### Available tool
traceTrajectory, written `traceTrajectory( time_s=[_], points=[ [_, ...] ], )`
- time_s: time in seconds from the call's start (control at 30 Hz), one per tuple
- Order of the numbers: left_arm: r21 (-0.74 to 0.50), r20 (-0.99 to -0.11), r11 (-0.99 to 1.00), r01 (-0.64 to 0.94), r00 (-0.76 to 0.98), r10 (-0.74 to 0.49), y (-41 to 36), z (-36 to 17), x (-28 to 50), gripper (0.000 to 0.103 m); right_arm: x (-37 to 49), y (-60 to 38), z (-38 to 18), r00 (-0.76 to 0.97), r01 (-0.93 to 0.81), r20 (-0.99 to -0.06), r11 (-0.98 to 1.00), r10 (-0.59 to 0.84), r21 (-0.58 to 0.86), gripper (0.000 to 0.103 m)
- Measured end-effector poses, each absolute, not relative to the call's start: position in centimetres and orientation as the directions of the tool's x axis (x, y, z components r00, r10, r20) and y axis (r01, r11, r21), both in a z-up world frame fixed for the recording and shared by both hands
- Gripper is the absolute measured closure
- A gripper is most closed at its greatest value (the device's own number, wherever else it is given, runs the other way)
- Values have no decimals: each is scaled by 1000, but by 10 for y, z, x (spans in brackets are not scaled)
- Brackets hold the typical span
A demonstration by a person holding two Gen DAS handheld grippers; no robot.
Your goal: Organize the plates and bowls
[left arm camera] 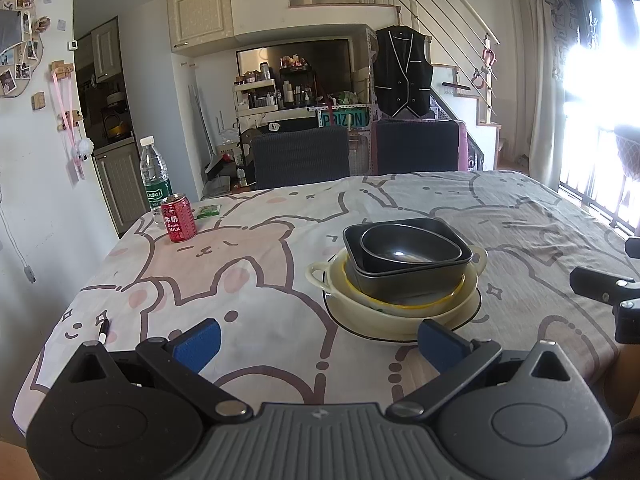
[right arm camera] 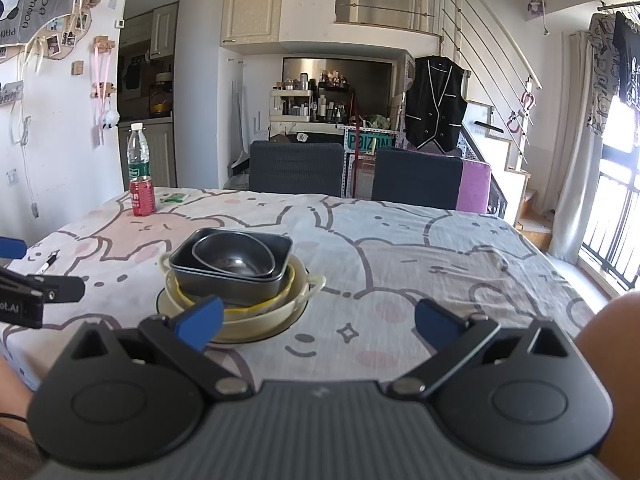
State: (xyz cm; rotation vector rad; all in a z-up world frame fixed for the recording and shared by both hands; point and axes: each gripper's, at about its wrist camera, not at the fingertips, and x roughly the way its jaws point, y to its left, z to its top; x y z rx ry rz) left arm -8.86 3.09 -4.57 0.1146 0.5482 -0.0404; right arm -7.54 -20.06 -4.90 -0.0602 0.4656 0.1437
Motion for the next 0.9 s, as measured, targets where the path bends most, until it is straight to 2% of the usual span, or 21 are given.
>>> traceTrajectory(
  time_s=[0.9],
  points=[
    [101, -522, 992, 71, 853, -8, 32, -49, -90, 0, -76, -204, -52, 880, -160, -456, 987, 132, -24, 0]
  ],
)
